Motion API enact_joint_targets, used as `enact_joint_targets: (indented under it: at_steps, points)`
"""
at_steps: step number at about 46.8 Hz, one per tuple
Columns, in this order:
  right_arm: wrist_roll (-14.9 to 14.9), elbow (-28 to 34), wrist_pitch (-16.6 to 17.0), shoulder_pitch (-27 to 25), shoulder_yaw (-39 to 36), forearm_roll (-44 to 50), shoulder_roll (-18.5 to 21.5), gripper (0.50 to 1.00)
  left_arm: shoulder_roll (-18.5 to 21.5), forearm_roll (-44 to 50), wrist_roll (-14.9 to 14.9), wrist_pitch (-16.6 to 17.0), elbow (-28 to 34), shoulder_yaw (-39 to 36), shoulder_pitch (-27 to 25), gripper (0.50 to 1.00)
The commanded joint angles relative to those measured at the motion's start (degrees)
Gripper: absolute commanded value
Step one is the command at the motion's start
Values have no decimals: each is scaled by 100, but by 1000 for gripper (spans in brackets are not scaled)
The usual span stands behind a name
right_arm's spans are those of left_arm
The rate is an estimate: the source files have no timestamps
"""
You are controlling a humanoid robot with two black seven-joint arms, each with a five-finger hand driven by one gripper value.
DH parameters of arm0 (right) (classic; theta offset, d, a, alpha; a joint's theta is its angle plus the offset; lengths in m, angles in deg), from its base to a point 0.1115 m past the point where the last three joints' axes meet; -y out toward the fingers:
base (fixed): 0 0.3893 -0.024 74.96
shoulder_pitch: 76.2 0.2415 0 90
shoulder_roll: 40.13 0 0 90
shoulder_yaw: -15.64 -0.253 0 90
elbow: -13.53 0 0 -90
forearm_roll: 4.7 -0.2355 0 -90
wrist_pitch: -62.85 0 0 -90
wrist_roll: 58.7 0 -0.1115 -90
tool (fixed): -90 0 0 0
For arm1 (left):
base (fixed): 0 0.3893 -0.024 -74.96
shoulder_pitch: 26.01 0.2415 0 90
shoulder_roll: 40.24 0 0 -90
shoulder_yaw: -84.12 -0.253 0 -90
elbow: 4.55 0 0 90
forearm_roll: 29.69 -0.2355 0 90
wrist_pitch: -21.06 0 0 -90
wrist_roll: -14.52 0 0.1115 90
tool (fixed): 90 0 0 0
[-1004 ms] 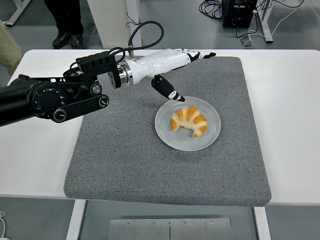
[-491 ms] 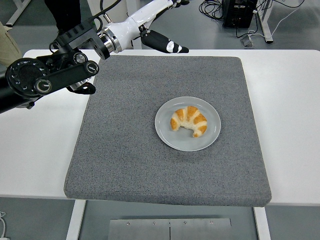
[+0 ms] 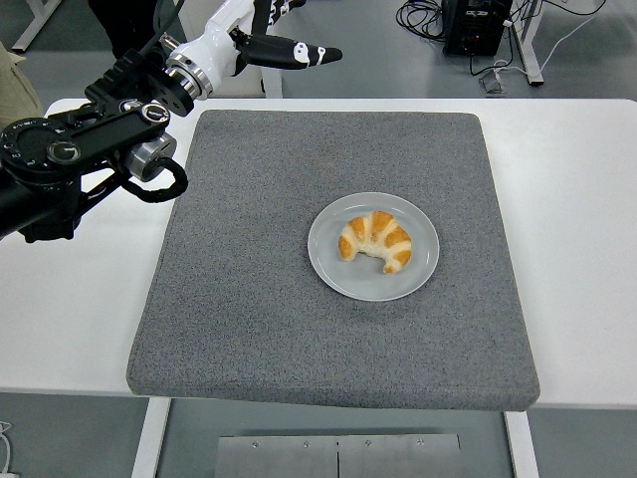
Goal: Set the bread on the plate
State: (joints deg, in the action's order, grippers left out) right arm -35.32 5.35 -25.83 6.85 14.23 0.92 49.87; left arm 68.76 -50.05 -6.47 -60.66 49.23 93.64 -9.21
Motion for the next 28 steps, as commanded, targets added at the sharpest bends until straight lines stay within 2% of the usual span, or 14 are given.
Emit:
enact_joint_targets:
  at_steps: [1, 6, 14, 21, 28]
  points:
    - [0, 1, 0, 0, 8, 0, 0, 1000, -37, 339, 112, -256, -306, 155, 95, 972]
    - [0, 1, 0, 0, 0, 0, 0, 1000, -142, 726, 218, -617, -693, 261, 157, 971]
    - [0, 1, 0, 0, 0, 0, 0, 1000, -441, 990, 280, -959, -1317, 480, 306, 972]
    - [0, 1, 0, 0, 0, 0, 0, 1000, -749, 1078, 385, -1250, -1879, 963, 534, 972]
    - [0, 1, 0, 0, 0, 0, 0, 1000, -872, 1078, 464, -1470, -2065, 1394, 737, 972]
